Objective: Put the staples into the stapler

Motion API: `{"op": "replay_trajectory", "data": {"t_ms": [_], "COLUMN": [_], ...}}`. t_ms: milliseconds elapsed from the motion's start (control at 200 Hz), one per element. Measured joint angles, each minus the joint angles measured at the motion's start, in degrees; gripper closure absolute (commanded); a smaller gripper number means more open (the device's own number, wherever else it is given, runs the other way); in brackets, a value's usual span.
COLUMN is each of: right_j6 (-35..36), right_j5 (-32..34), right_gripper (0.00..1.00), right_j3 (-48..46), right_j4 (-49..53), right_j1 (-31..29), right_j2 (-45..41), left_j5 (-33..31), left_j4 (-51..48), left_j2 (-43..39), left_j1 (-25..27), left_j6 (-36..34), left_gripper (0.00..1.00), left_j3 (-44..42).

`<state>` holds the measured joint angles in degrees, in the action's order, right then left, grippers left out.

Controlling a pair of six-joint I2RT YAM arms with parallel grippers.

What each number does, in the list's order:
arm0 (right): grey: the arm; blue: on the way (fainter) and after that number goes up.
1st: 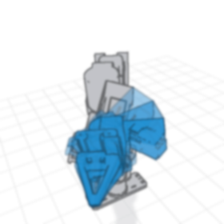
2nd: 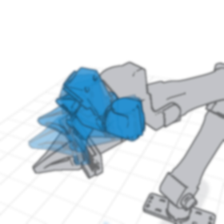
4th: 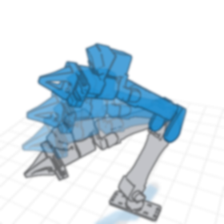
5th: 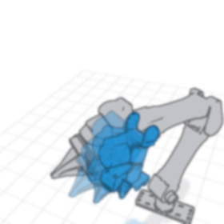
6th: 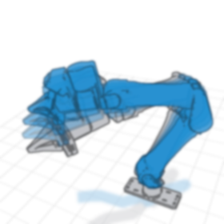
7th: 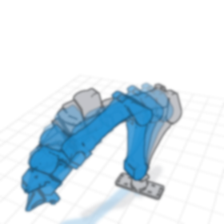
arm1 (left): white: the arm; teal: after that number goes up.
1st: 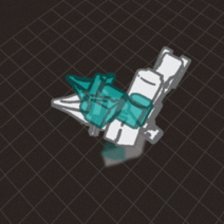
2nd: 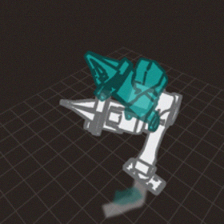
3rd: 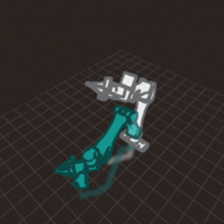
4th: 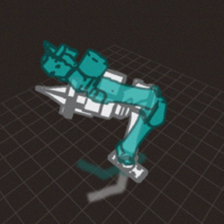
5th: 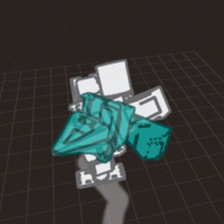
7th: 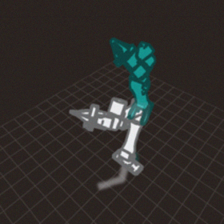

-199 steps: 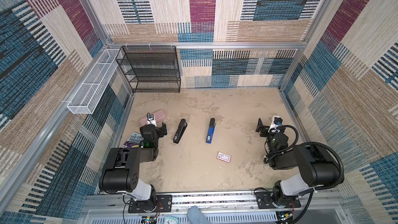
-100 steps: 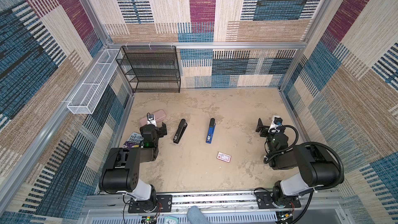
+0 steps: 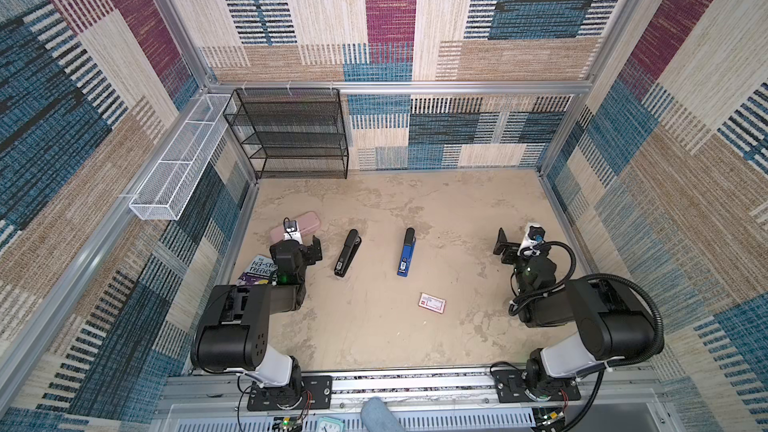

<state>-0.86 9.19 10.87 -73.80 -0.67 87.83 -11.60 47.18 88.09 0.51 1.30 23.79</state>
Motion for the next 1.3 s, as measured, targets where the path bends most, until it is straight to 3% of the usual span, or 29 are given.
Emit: {"op": "replay_trajectory", "data": {"t_ms": [411,541,726,821,906,987,1092,1207,1302], "right_j6": [0.0,0.0,-0.7,-6.1,-14.2,-19.0,-23.8,-26.4,-27.5], "right_j5": [0.0,-0.3,-0.7,-0.7,-1.4,-5.7,-11.8,-20.0,-25.7], "right_gripper": [0.00,0.00,0.00,0.00,0.00,0.01,0.15,0.39,0.41], "right_j3": [0.0,0.8,7.3,10.2,13.2,14.0,14.5,18.8,20.6], "right_j4": [0.3,2.3,15.1,23.4,31.3,35.7,41.1,47.3,50.9], "right_j1": [0.0,0.0,0.0,0.0,0.2,0.6,0.6,0.6,0.3], "right_j2": [-0.4,-2.6,-13.7,-18.6,-21.3,-22.2,-23.0,-22.4,-21.4], "left_j5": [0.1,-1.7,-2.6,0.4,4.6,10.1,17.7,26.1,28.7], "left_j4": [-0.7,-9.9,-23.2,-29.0,-31.4,-30.9,-32.4,-37.4,-43.5], "left_j2": [-0.7,-6.6,-12.5,-14.4,-15.8,-16.1,-14.9,-11.8,-9.1], "left_j1": [0.0,0.3,0.6,0.7,0.6,-0.1,-0.1,2.6,8.0], "left_j6": [0.0,0.0,2.5,7.1,15.7,24.3,30.7,33.8,34.5], "left_gripper": [0.01,0.01,0.01,0.01,0.01,0.09,0.23,0.25,0.24], "left_j3": [0.0,5.1,13.1,15.1,15.1,13.8,14.7,20.6,25.5]}}
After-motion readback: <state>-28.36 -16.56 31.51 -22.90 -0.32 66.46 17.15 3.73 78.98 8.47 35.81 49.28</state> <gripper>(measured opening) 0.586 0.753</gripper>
